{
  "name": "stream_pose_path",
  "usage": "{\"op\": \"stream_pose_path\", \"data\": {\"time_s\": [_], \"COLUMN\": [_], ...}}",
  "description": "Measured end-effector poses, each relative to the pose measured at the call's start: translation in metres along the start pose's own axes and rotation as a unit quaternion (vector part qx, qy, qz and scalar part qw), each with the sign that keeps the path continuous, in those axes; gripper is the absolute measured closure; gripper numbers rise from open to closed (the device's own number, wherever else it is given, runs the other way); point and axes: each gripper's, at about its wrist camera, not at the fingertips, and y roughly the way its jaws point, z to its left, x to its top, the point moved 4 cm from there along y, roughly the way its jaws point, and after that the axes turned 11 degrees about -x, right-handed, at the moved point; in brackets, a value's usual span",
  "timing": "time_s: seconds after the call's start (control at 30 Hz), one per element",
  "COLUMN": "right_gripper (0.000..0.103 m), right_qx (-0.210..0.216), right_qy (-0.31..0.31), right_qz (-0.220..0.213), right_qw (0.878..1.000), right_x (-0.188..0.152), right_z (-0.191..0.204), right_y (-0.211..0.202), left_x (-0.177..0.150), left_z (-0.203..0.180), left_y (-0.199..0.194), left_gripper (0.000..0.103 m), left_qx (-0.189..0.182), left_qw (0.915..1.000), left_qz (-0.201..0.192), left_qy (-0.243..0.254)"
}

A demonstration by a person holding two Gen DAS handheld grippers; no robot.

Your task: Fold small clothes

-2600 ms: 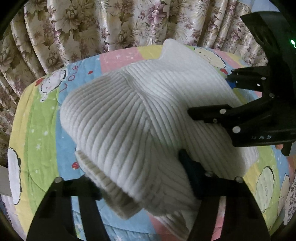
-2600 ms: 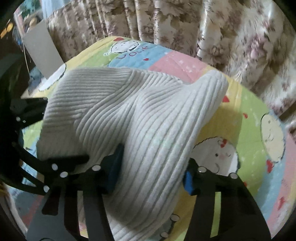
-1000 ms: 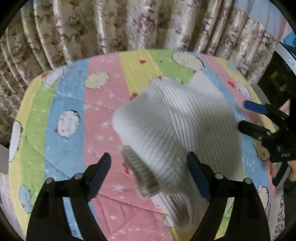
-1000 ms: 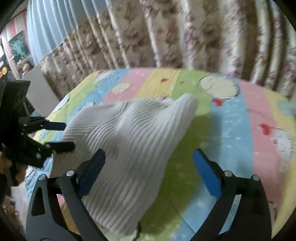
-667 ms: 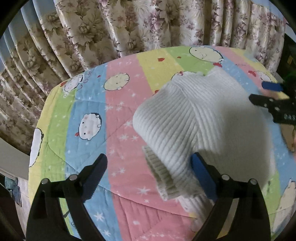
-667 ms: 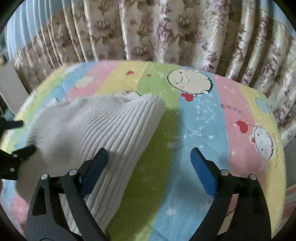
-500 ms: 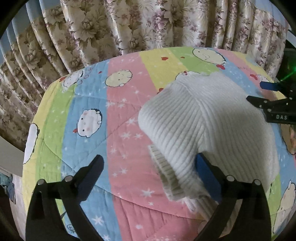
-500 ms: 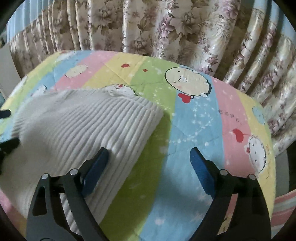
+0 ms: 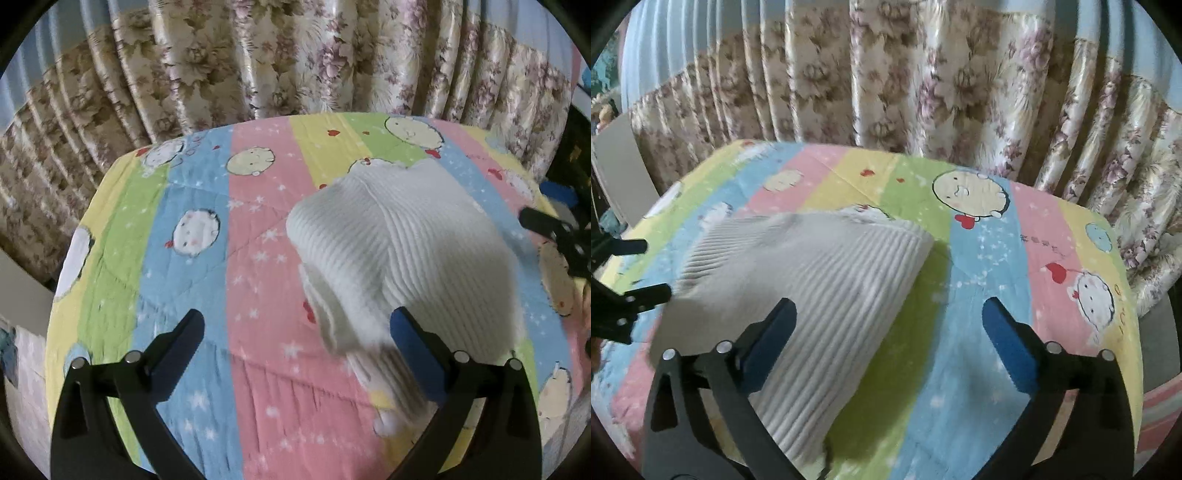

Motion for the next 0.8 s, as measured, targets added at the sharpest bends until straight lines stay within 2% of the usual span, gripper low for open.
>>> {"op": "stream_pose_path", "data": {"time_s": [0.13,0.27,0.4,0.5,0.6,0.8], "right_gripper": [0.003,0.003,0.003,0.003,0.003,0.003], "right_qx": [0.007,-0.004,-0.022,-0.017,-0.021,-0.03], "right_qy": [0.023,0.034,0.042,0.055,0.07,0.091], "right_qz": [0.0,0.0,-0.008,-0.01,-0.011,-0.013], "right_qw": [1.0,0.999,0.999,0.998,0.997,0.995], "right_x": [-0.027,-0.056,-0.08,-0.092,-0.099,-0.104], "right_z": [0.012,0.024,0.033,0.037,0.038,0.038], "right_y": [-0.033,-0.055,-0.073,-0.087,-0.103,-0.129], "left_x": [-0.024,-0.047,-0.067,-0.079,-0.089,-0.099], "left_z": [-0.004,-0.014,-0.024,-0.024,-0.025,-0.032], "left_y": [-0.021,-0.037,-0.058,-0.073,-0.087,-0.108], "left_gripper": [0.002,0.002,0.002,0.002,0.002,0.002], "left_qx": [-0.006,0.025,0.063,0.071,0.069,0.035], "left_qw": [0.9994,0.9991,0.9972,0.9952,0.9937,0.9932], "left_qz": [-0.004,-0.002,-0.028,-0.042,-0.053,-0.053], "left_qy": [-0.035,-0.033,-0.031,-0.052,-0.07,-0.098]}}
